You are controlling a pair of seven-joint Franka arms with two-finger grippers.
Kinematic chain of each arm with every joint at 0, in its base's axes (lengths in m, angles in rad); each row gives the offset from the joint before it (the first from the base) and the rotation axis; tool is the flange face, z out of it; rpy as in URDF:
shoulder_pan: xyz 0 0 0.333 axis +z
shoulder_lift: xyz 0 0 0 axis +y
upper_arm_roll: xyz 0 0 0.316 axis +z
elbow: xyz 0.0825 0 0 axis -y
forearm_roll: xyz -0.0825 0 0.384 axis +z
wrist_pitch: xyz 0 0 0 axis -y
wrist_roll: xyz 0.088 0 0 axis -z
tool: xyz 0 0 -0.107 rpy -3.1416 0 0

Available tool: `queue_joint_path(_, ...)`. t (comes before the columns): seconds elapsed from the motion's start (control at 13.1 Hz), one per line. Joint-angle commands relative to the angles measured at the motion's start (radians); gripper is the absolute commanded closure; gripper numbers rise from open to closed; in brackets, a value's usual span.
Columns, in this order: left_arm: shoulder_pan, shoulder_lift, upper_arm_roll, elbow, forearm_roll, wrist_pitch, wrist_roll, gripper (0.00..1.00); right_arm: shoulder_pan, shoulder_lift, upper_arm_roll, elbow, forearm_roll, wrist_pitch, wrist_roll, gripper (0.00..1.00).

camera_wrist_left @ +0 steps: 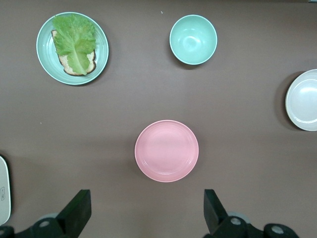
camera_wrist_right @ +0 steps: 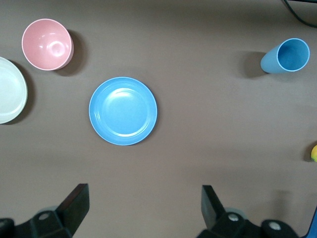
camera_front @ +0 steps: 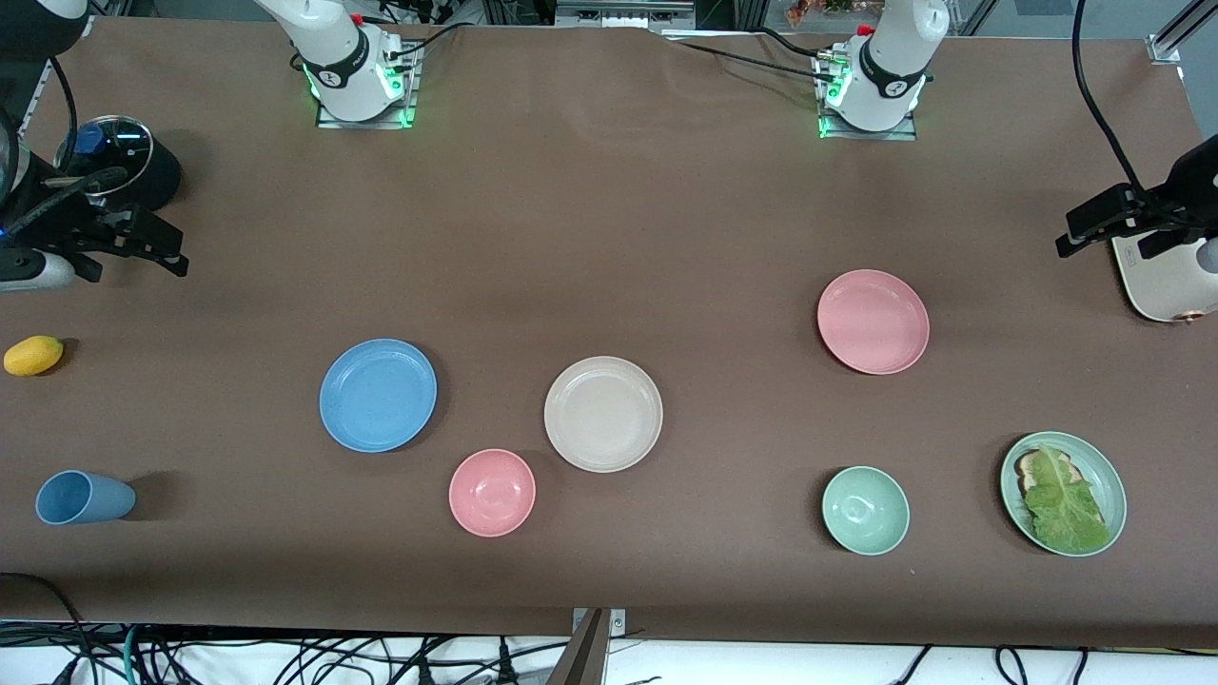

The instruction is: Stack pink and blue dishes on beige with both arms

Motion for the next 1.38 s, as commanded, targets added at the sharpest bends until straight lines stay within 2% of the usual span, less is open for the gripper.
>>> queue_joint_path(0.0, 0.001, 0.006, 0.000, 0.017, 0.002, -0.001, 0.017, 0.00, -0.009, -0.017, 0.005, -0.038, 0.013, 0.016, -0.004, 0.00)
queue_joint_path(0.77, -0.001, 0.027, -0.002, 0.015, 0.000, 0.002, 0.016, 0.00, -0.006, -0.014, 0.011, -0.020, 0.008, 0.016, -0.006, 0.00)
queue_joint_path(1.3, 0.001, 0.105, -0.002, 0.017, -0.002, 0.004, 0.017, 0.00, -0.003, -0.012, 0.011, -0.014, 0.008, 0.020, -0.006, 0.00)
